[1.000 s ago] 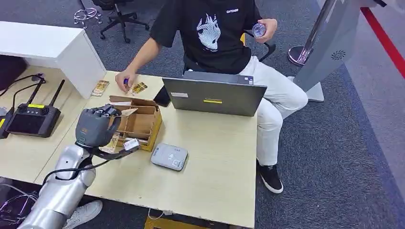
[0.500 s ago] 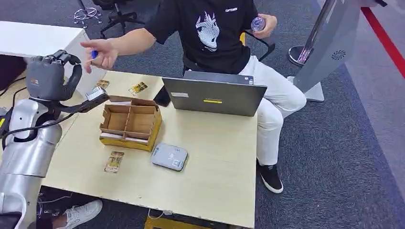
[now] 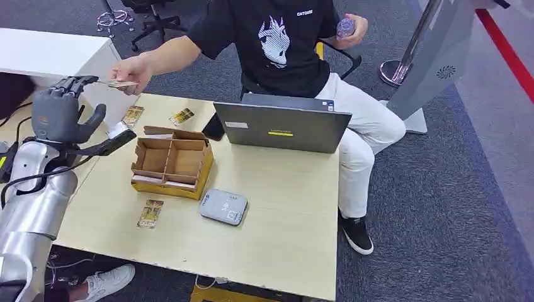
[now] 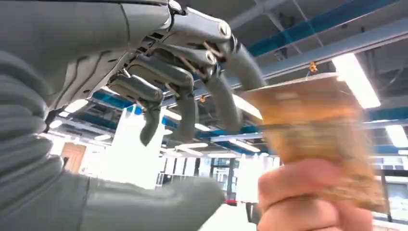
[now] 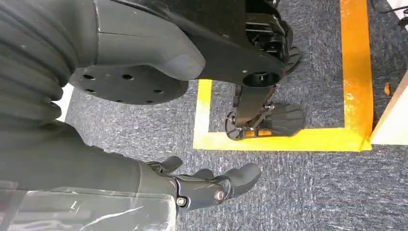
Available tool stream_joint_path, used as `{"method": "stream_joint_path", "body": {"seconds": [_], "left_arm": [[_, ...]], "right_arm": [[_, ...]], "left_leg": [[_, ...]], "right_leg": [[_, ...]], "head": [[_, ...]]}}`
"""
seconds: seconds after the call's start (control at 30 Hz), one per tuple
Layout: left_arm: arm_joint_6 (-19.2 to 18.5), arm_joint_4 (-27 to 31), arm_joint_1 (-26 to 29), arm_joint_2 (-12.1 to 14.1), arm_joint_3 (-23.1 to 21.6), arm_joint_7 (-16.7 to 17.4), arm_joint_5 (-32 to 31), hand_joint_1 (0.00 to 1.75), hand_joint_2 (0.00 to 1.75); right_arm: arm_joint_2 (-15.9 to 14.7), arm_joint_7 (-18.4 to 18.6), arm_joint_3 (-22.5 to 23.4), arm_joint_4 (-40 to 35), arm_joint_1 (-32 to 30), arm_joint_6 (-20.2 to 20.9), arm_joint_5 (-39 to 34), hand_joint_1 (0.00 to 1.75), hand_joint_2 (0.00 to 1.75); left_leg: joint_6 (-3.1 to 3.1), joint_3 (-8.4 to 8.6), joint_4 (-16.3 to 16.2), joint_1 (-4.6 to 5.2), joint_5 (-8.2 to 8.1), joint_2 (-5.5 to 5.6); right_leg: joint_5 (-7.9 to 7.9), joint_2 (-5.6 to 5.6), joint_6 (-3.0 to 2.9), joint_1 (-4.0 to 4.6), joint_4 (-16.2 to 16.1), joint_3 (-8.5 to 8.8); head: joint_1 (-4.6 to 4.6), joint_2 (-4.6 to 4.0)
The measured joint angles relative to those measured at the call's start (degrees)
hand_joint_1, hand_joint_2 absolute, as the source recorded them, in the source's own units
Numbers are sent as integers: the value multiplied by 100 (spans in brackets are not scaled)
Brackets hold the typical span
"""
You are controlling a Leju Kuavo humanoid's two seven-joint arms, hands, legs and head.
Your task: Pass the card to the sensor for recognition and then transmit it.
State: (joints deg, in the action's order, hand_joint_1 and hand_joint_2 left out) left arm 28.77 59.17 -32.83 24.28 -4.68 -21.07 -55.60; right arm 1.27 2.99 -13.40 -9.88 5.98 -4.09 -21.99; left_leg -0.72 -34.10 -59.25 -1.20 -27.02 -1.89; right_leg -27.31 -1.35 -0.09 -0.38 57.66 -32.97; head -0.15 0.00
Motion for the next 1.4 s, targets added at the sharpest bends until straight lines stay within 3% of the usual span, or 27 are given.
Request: {"method": "stream_joint_path", "body": {"seconds": [0.13, 0.23, 0.3, 0.43, 0.5, 0.57, 0.7, 0.8, 0.9, 0.93, 0.97, 1.03, 1.07, 1.23, 1.33, 1.4], "left_arm": [[420, 125, 460, -24, 149, -241, 315, 0, 175], [997, 746, 1273, -232, 576, -847, 961, 0, 175], [1086, 1181, 1780, -482, 980, -1267, 1374, 0, 175], [1073, 1657, 2371, -759, 1576, -1464, 1589, 0, 175], [963, 1784, 2502, -868, 1788, -1528, 1942, 0, 175], [613, 1869, 2656, -1001, 2084, -1718, 2837, 0, 175], [-463, 1707, 2897, -1198, 3090, -1851, 4679, 0, 175], [-1212, 1004, 2908, -1204, 3907, -1871, 5426, 0, 175], [-2030, -161, 2880, -1108, 4876, -1873, 6060, 0, 175], [-2222, -625, 2866, -1082, 5223, -1875, 6195, 175, 175], [-2313, -1095, 2856, -1027, 5528, -1875, 6262, 175, 175], [-2248, -1897, 2857, -984, 5972, -1802, 6271, 175, 175], [-2118, -2235, 2855, -979, 6116, -1660, 6233, 175, 175], [-1503, -3435, 2829, -1064, 6439, -753, 5959, 175, 175], [-950, -3856, 2804, -1183, 6448, 58, 5435, 175, 175], [-798, -4054, 2806, -1285, 6389, 410, 5119, 175, 175]], "right_arm": [[2, -20, 0, 0, -1, -11, -20, 0, 175], [7, -70, 0, 0, -29, -42, -90, 0, 175], [7, -100, 0, 2, -46, -65, -98, 0, 175], [7, -118, 0, 2, -71, -77, -98, 0, 175], [7, -133, 0, 2, -71, -79, -126, 0, 175], [7, -184, 7, 2, -84, -83, -203, 0, 175], [7, -269, 50, 4, -169, -92, -308, 0, 175], [7, -273, 118, 2, -192, -105, -315, 0, 175], [4, -282, 155, 2, -202, -114, -332, 0, 175], [4, -282, 164, 2, -211, -114, -361, 26, 175], [4, -282, 175, 2, -217, -111, -369, 108, 175], [4, -282, 199, 4, -219, -90, -376, 108, 175], [4, -282, 205, 2, -216, -72, -376, 175, 175], [4, -308, 225, 2, -201, 2, -311, 175, 175], [4, -306, 225, 2, -192, 26, -262, 175, 175], [4, -297, 225, 2, -182, 35, -262, 175, 175]], "left_leg": [[0, 0, 2, 2, -4, -10], [1, 5, 2, 3, -13, -29], [4, 3, 1, 3, -17, -28], [1, 0, 1, 2, -21, -19], [1, -2, 2, 2, -21, -16], [1, 1, 4, 2, -21, -19], [0, 1, 4, -1, -21, -20], [0, 0, 7, -1, -22, -15], [-11, 7, 10, -3, -30, -26], [-10, 8, 10, -2, -31, -28], [-9, 9, 10, -1, -31, -27], [-8, 6, 8, -1, -32, -18], [-6, 4, 7, 0, -33, -12], [0, 3, 4, 2, -36, 5], [1, 5, 2, 4, -35, 6], [1, 5, 2, 3, -35, 6]], "right_leg": [[-1, 8, -1, -2, 0, 0], [-5, 33, 0, -4, -3, -5], [-10, 32, 5, -4, -6, -7], [-13, 23, 9, -4, -8, -8], [-13, 18, 9, -4, -7, -3], [-13, 23, 9, -3, -6, 0], [-13, 27, 8, -2, -5, -3], [-20, 20, 3, 0, -4, 0], [-24, 33, -2, 0, -3, 1], [-24, 36, -2, 1, -3, 1], [-26, 36, -1, 0, -4, 0], [-29, 25, 4, -1, -7, -1], [-30, 15, 5, -2, -9, 0], [-33, -3, 12, -3, -12, 11], [-31, -3, 13, -6, -13, 13], [-31, -3, 13, -7, -13, 13]], "head": [[0, 0], [-9, 0], [-2, 0], [-4, 0], [-2, 0], [-4, 0], [-9, 0], [-4, 0], [-4, 0], [-9, 0], [-9, 0], [-15, 0], [-9, 0], [2, 0], [0, 0], [2, 0]]}}
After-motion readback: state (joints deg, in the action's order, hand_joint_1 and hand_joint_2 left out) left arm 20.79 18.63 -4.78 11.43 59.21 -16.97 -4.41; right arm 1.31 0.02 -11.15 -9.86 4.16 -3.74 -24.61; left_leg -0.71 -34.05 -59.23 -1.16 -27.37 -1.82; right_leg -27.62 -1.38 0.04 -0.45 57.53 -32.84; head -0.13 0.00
